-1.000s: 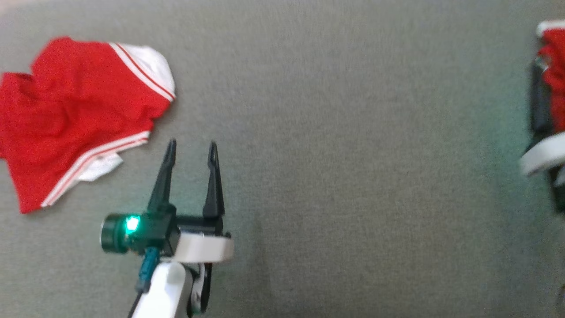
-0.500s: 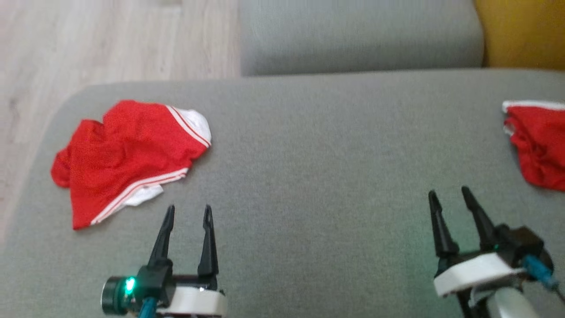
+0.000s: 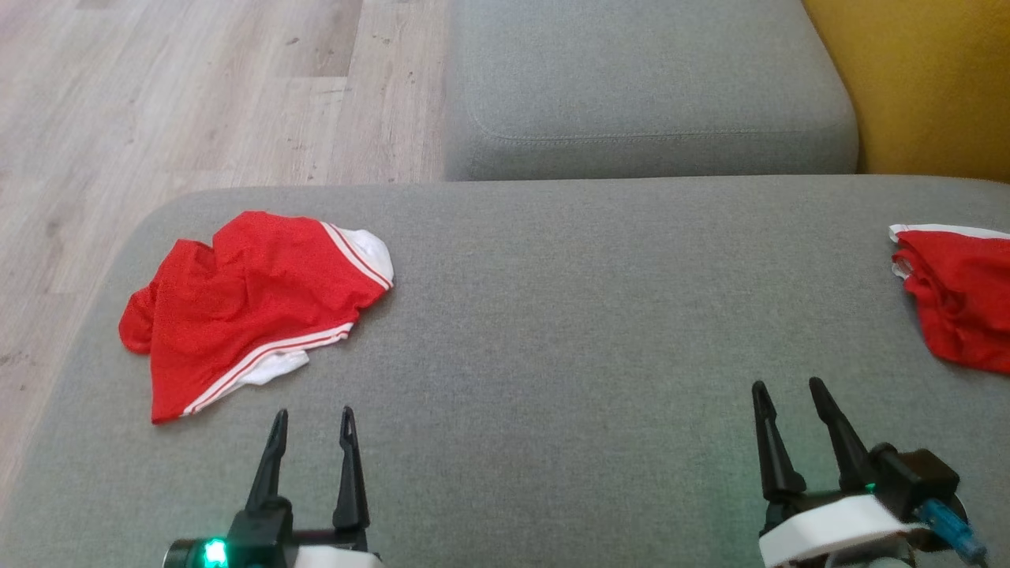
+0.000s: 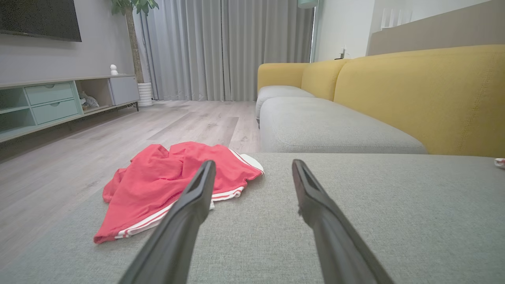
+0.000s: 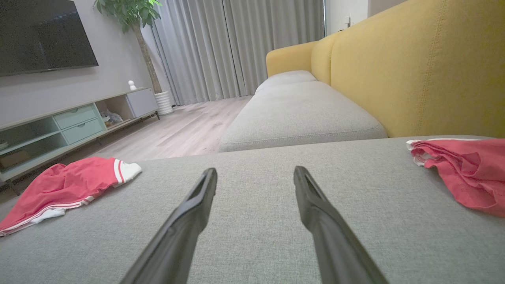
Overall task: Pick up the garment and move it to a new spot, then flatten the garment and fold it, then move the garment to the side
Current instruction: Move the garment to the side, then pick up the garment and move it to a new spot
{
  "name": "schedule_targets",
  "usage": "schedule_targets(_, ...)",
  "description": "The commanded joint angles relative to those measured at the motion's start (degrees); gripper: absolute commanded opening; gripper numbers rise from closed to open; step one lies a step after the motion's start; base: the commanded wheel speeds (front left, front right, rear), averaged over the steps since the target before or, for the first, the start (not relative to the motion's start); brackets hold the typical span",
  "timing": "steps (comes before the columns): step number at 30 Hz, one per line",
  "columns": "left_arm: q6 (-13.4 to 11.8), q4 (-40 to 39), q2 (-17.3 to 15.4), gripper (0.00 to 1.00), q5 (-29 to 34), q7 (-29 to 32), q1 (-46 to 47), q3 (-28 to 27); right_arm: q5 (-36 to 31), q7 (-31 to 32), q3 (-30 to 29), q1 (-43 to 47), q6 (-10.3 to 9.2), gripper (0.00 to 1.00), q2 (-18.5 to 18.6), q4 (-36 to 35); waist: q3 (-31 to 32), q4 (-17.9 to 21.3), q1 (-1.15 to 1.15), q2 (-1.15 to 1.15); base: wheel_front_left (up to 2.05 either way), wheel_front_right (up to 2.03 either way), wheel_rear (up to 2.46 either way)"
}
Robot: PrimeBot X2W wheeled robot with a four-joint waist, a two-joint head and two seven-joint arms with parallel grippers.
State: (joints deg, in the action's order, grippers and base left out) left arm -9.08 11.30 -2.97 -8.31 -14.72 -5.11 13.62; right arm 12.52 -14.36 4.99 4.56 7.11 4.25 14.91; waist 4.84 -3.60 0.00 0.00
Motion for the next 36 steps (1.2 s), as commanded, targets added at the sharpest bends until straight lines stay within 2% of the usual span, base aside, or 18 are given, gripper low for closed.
schedule_targets(1,-0.2,-1.58,0.09,1.0,0.44,-0.28,2.12,-2.04,-0.21,-0.63,1.25,-0.99,0.37,1.0,0.12,-1.72,0.03,0.02,0.0,0.0,0.0,0.0,0.0)
schedule_targets(6,0.11,-1.75,0.09,1.0,0.91,-0.28,1.98,-1.65,-0.72,-0.63,1.64,-0.07,0.37,1.0,-0.01,-1.28,0.36,-0.42,0.0,0.0,0.0,0.0,0.0)
schedule_targets(10,0.71,-2.1,0.09,1.0,2.12,-0.28,2.01,-1.0,-0.5,-0.63,1.77,0.45,0.37,1.0,-0.08,-0.78,0.38,-2.41,0.0,0.0,0.0,0.0,0.0)
schedule_targets(20,0.29,-3.38,0.09,1.0,3.78,-0.28,3.42,-3.09,-0.38,-0.63,3.53,-0.78,0.37,1.0,-0.01,-0.56,-2.16,-14.81,0.0,0.0,0.0,0.0,0.0)
schedule_targets(24,-1.35,-4.9,0.09,1.0,3.42,-0.28,2.65,-6.09,-0.53,-0.63,3.56,-2.22,0.37,1.0,-0.05,-0.31,-3.28,-19.42,0.0,0.0,0.0,0.0,0.0)
schedule_targets(33,-1.66,-7.3,0.09,1.0,1.52,-0.28,3.29,-10.59,-1.12,-0.63,2.59,-3.2,0.37,1.0,0.63,-0.67,-5.57,-21.35,0.0,0.0,0.0,0.0,0.0)
schedule_targets(36,-0.04,-6.89,0.09,1.0,0.29,-0.28,5.07,-12.86,-1.46,-0.63,2.11,-3.43,0.37,1.0,1.67,-0.91,-7.38,-20.96,0.0,0.0,0.0,0.0,0.0)
